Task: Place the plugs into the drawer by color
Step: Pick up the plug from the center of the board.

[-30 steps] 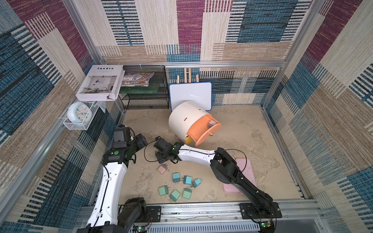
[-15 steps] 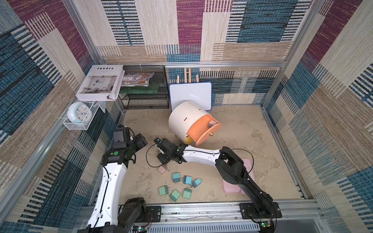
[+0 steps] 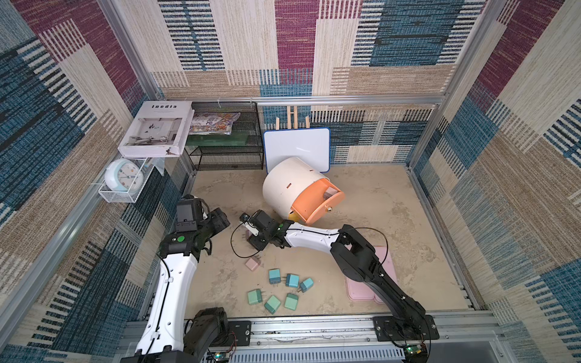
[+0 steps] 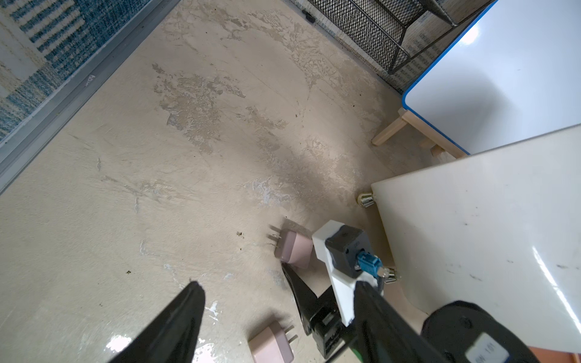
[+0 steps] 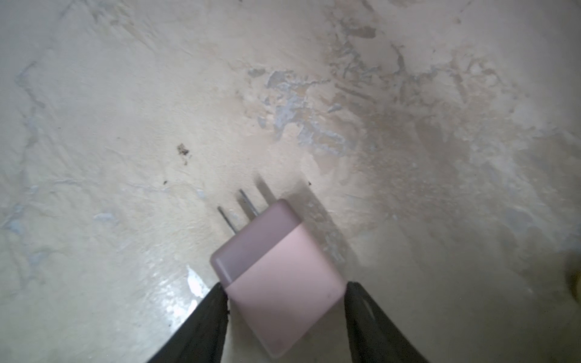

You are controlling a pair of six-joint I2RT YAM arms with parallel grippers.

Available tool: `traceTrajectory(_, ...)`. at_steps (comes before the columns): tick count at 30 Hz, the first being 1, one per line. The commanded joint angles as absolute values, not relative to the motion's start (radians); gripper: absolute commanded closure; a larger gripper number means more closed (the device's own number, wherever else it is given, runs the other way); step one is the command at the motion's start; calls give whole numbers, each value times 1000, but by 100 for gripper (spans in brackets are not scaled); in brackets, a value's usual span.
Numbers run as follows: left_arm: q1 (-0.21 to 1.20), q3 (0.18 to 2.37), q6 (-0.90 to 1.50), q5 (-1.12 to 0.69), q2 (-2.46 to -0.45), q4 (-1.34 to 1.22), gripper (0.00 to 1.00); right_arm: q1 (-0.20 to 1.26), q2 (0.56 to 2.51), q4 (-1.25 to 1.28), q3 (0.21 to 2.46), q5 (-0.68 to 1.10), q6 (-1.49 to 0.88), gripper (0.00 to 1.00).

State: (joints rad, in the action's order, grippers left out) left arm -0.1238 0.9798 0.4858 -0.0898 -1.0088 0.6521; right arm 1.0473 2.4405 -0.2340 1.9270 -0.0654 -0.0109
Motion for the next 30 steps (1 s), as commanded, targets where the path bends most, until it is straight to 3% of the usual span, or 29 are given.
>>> traceTrajectory(1,-125,979,480,-100,-1012,631,22,1049,2439,-202,1928,-29,2,39)
traceTrajectory(8,-126,979,483,-106,-1019,629,22,1047,2456,-177,1931,-25,19,46)
traceTrajectory(18,-126,976,482,-114,-1022,629,23,1039,2505,-148,1969,19,47,39)
traceTrajectory(30,-126,985,472,-94,-1012,637,25,1037,2447,-189,1991,65,9,73)
